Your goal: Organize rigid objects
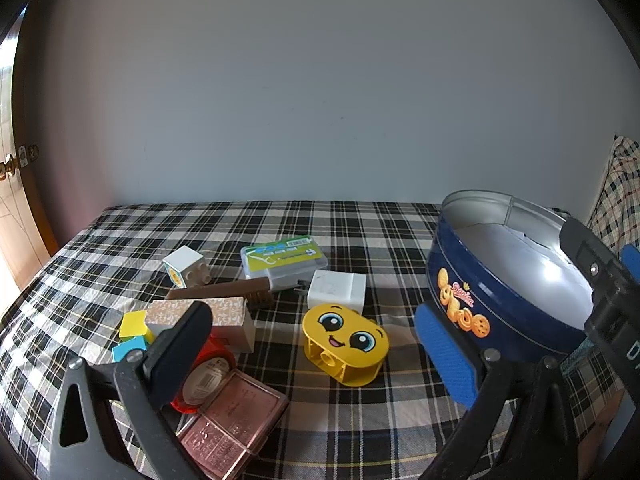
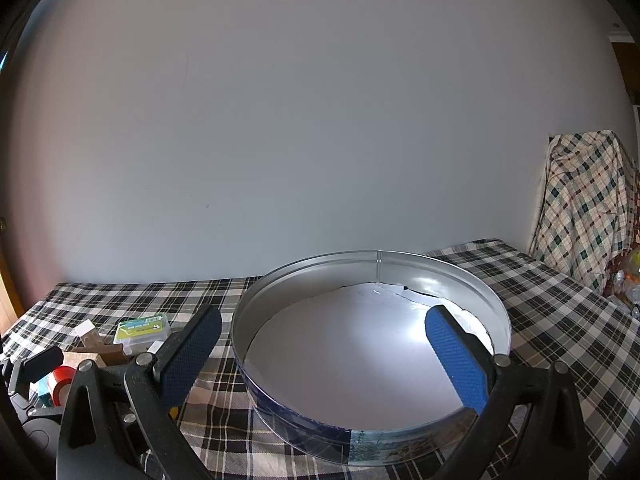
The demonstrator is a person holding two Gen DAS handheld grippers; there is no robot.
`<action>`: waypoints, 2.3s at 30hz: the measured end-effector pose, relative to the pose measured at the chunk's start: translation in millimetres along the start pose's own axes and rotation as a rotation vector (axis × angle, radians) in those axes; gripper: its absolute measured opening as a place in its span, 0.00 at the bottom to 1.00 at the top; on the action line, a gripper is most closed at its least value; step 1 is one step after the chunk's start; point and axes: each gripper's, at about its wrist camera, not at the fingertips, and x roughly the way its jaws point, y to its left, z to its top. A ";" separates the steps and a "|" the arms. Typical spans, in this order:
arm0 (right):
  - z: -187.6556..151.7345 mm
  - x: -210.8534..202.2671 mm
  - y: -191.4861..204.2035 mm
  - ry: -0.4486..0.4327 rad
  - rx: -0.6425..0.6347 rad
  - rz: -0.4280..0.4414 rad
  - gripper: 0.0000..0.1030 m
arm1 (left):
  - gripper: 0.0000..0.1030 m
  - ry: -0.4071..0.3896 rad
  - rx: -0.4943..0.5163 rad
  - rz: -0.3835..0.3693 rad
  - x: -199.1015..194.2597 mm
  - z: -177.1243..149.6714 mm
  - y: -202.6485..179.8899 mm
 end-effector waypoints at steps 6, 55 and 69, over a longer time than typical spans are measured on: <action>-0.9 0.8 0.3 0.001 0.000 0.003 1.00 | 1.00 0.003 -0.001 -0.001 -0.1 -0.1 -0.7; -11.8 -4.5 28.3 0.055 -0.118 0.211 0.99 | 1.00 0.138 -0.033 0.059 -36.7 -29.7 77.5; -36.5 40.0 107.8 0.368 -0.311 0.429 0.86 | 0.99 0.242 -0.101 -0.041 -44.8 -48.9 118.6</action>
